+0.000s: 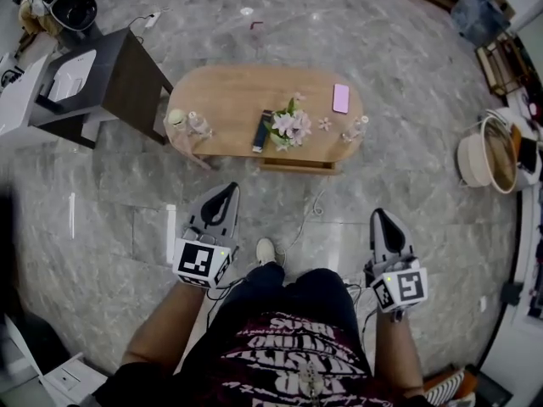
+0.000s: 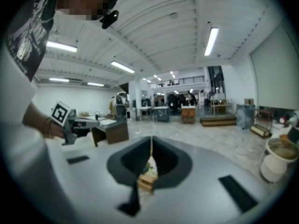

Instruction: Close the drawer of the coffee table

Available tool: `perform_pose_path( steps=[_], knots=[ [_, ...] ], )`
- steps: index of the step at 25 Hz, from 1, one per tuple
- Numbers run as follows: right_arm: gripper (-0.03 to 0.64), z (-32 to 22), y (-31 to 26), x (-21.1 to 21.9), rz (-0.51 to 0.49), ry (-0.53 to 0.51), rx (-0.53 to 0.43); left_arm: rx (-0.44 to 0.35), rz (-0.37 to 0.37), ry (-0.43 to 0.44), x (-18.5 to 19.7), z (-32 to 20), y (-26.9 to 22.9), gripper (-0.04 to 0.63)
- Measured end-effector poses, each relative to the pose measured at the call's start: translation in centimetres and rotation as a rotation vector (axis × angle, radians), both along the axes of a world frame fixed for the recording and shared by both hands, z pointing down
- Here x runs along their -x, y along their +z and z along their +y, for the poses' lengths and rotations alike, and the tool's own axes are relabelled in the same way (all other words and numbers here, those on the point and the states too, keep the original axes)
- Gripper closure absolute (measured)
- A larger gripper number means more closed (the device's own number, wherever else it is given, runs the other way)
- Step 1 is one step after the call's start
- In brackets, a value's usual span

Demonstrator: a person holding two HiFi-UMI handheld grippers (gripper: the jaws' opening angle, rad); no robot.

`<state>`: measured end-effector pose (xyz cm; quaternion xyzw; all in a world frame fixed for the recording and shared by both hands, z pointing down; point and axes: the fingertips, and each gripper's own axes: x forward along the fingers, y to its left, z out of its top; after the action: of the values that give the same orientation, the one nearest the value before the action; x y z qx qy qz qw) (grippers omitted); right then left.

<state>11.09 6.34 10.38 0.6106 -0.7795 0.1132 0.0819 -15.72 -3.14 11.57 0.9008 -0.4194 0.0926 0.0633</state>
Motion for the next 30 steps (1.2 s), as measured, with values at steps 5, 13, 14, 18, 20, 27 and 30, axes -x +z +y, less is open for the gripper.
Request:
perform_pose_path(
  steps=[5,13,14,18,20,27,30],
  knots=[
    [0.581,-3.1,0.7,-1.4,-0.009,-0.015,0.013,0.025,-0.034,-0.016,-0.8,-2.1,1.4,0.572],
    [0.581,-7.5,3.9,-5.7,-0.037,-0.122,0.045,0.053,-0.118,-0.098,-3.5,-4.5,4.1,0.572],
    [0.581,-8.1,4.5,-6.1,-0.042,-0.142,0.050,0.061,-0.132,-0.107,-3.8,-4.7,4.7,0.572],
    [0.581,-10.2,8.0,-7.9,-0.049,-0.206,0.081,0.116,-0.166,-0.137,-4.9,-5.5,8.2,0.572],
    [0.581,-11.0,9.8,-8.7,-0.040,-0.222,0.098,0.134,-0.198,-0.135,-5.3,-5.8,10.3,0.572],
    [0.581,-13.8,18.6,-10.2,-0.003,-0.218,0.194,0.217,-0.290,-0.075,-6.1,-8.3,20.7,0.572],
    [0.581,-14.9,23.8,-9.7,0.032,-0.222,0.241,0.256,-0.306,-0.033,-6.3,-10.1,25.9,0.572]
  ],
)
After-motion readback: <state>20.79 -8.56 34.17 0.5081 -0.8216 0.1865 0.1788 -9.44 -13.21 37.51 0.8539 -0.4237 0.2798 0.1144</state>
